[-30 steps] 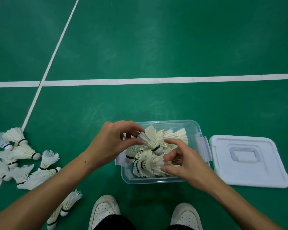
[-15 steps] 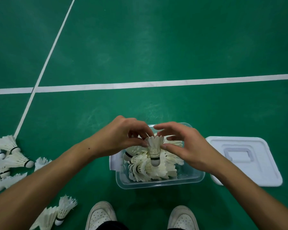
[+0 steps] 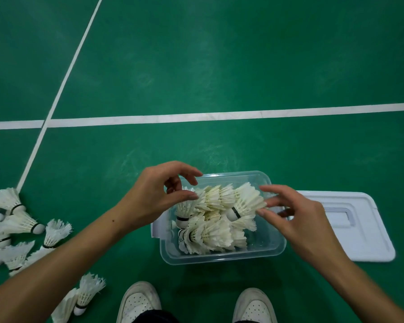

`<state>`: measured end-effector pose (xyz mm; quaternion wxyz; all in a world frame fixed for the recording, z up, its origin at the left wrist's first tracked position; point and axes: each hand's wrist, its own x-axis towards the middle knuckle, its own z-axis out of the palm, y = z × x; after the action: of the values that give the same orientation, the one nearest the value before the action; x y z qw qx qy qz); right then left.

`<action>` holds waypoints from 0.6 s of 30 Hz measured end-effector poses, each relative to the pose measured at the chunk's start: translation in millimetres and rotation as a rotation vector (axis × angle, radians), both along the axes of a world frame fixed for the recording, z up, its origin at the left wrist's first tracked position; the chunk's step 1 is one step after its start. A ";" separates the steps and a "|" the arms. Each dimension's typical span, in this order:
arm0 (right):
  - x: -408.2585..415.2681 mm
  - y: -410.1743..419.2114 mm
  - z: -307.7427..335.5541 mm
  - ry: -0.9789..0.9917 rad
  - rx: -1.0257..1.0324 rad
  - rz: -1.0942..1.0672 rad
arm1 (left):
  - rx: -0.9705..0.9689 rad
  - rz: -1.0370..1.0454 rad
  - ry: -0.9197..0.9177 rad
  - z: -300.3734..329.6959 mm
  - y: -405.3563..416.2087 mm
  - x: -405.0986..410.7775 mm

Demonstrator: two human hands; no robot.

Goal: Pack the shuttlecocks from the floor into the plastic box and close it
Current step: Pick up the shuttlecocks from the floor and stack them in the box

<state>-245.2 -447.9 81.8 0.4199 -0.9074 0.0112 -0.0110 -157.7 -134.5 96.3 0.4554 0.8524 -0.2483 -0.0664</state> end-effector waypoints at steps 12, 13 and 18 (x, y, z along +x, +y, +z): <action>-20.9 36.7 -28.9 0.098 -0.387 0.132 | -0.032 0.000 0.041 -3.2 -0.7 -6.8; -17.9 37.5 -30.6 0.179 -0.374 0.147 | -0.031 -0.002 0.046 -3.4 -0.9 -7.0; -0.8 46.7 -35.8 0.431 -0.348 0.213 | -0.013 -0.016 0.047 -7.1 -4.7 -8.5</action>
<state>-246.0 -401.2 46.0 0.2445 -0.9434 0.0029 0.2242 -166.2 -139.2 89.2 0.4662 0.8455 -0.2450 -0.0885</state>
